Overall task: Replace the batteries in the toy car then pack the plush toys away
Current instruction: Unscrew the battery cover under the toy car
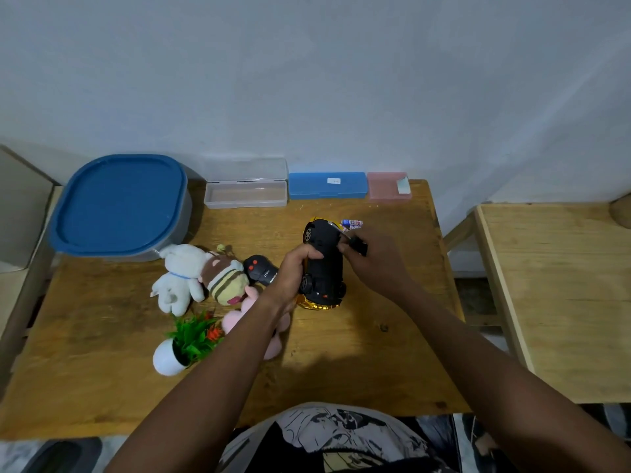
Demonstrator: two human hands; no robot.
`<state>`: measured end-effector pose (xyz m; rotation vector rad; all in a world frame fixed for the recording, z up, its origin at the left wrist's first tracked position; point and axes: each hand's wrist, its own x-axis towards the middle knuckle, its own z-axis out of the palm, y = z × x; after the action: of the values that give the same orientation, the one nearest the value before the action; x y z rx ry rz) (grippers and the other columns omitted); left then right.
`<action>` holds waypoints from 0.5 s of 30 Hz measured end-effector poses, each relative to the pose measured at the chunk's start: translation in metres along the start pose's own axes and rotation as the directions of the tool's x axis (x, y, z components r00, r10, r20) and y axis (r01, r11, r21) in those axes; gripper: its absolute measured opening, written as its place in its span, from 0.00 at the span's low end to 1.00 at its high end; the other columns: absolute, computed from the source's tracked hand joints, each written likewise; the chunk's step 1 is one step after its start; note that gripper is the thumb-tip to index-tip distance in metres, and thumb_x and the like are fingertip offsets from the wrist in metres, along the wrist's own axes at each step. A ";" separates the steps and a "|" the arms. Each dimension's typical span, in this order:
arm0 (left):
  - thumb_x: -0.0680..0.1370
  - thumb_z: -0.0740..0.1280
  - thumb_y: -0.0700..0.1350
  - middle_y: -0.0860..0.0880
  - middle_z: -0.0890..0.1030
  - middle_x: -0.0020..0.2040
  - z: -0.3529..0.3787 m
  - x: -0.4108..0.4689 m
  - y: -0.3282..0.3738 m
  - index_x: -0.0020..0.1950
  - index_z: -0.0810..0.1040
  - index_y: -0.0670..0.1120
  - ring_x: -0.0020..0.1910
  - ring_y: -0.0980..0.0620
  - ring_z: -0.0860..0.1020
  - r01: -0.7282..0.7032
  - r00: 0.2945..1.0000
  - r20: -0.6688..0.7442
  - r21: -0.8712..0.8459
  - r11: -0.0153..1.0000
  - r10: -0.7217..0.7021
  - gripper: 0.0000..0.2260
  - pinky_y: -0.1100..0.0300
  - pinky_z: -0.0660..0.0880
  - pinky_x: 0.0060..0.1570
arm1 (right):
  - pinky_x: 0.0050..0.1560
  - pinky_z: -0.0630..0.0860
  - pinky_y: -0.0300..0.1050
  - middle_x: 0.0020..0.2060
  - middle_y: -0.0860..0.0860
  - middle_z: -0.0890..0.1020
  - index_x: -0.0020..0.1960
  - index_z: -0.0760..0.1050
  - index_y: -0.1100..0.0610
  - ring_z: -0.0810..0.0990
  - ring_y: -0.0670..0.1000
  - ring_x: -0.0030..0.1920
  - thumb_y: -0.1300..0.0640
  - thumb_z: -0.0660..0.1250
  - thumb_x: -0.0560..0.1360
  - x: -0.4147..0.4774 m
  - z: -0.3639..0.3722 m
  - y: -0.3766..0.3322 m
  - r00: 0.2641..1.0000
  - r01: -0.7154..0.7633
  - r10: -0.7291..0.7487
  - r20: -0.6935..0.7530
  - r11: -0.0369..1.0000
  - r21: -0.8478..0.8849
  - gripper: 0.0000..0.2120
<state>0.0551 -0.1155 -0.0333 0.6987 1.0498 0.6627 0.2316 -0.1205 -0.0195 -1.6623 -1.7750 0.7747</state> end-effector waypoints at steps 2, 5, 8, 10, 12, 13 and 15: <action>0.78 0.59 0.43 0.43 0.83 0.42 0.002 -0.001 0.001 0.54 0.79 0.40 0.39 0.44 0.81 0.003 1.000 -0.015 -0.016 1.000 -0.003 0.12 0.57 0.79 0.37 | 0.37 0.67 0.42 0.36 0.48 0.76 0.41 0.77 0.51 0.73 0.46 0.37 0.55 0.68 0.77 -0.002 -0.001 0.006 0.998 -0.050 0.051 -0.027 0.996 0.068 0.05; 0.71 0.64 0.47 0.42 0.82 0.45 0.001 0.001 -0.001 0.58 0.78 0.39 0.41 0.45 0.81 -0.022 0.996 -0.085 -0.052 0.998 0.018 0.19 0.54 0.79 0.40 | 0.38 0.70 0.46 0.34 0.49 0.77 0.41 0.78 0.54 0.75 0.49 0.37 0.54 0.68 0.77 -0.007 0.001 0.025 0.982 -0.168 0.174 -0.070 0.982 0.083 0.07; 0.68 0.65 0.47 0.41 0.82 0.48 -0.001 0.003 -0.003 0.64 0.76 0.37 0.42 0.44 0.82 -0.033 0.991 -0.130 -0.086 0.996 0.021 0.26 0.52 0.79 0.41 | 0.44 0.75 0.48 0.41 0.48 0.79 0.47 0.79 0.52 0.77 0.49 0.44 0.52 0.68 0.77 -0.018 0.008 0.047 0.959 -0.282 0.280 -0.032 0.958 -0.044 0.04; 0.69 0.65 0.47 0.41 0.82 0.48 -0.004 0.003 -0.006 0.64 0.75 0.37 0.43 0.43 0.82 -0.032 0.992 -0.123 -0.105 0.994 0.019 0.26 0.51 0.79 0.42 | 0.46 0.75 0.48 0.44 0.48 0.79 0.49 0.79 0.51 0.77 0.49 0.46 0.52 0.67 0.77 -0.025 0.014 0.058 0.949 -0.314 0.315 -0.009 0.945 -0.090 0.04; 0.69 0.65 0.46 0.41 0.82 0.49 -0.007 0.004 -0.008 0.63 0.76 0.38 0.44 0.43 0.81 -0.028 0.995 -0.102 -0.126 0.992 0.016 0.24 0.50 0.79 0.44 | 0.47 0.75 0.49 0.45 0.49 0.79 0.49 0.78 0.51 0.76 0.49 0.46 0.51 0.66 0.77 -0.028 0.018 0.063 0.951 -0.305 0.309 0.008 0.943 -0.136 0.05; 0.69 0.65 0.46 0.40 0.82 0.49 -0.009 0.004 -0.010 0.64 0.76 0.38 0.45 0.42 0.81 -0.022 0.996 -0.089 -0.138 0.990 0.010 0.24 0.50 0.79 0.45 | 0.47 0.75 0.50 0.46 0.49 0.78 0.49 0.77 0.51 0.76 0.49 0.46 0.50 0.66 0.77 -0.028 0.019 0.064 0.955 -0.291 0.297 0.011 0.943 -0.161 0.05; 0.70 0.64 0.46 0.40 0.82 0.49 -0.011 0.004 -0.013 0.65 0.76 0.38 0.45 0.42 0.81 -0.015 0.998 -0.069 -0.146 0.989 0.005 0.25 0.49 0.79 0.45 | 0.46 0.75 0.50 0.46 0.49 0.77 0.48 0.77 0.51 0.75 0.49 0.45 0.50 0.66 0.78 -0.030 0.020 0.066 0.958 -0.275 0.284 0.022 0.942 -0.193 0.05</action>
<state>0.0483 -0.1183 -0.0490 0.5574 1.0493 0.7684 0.2616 -0.1474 -0.0829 -2.0704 -1.7099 0.7963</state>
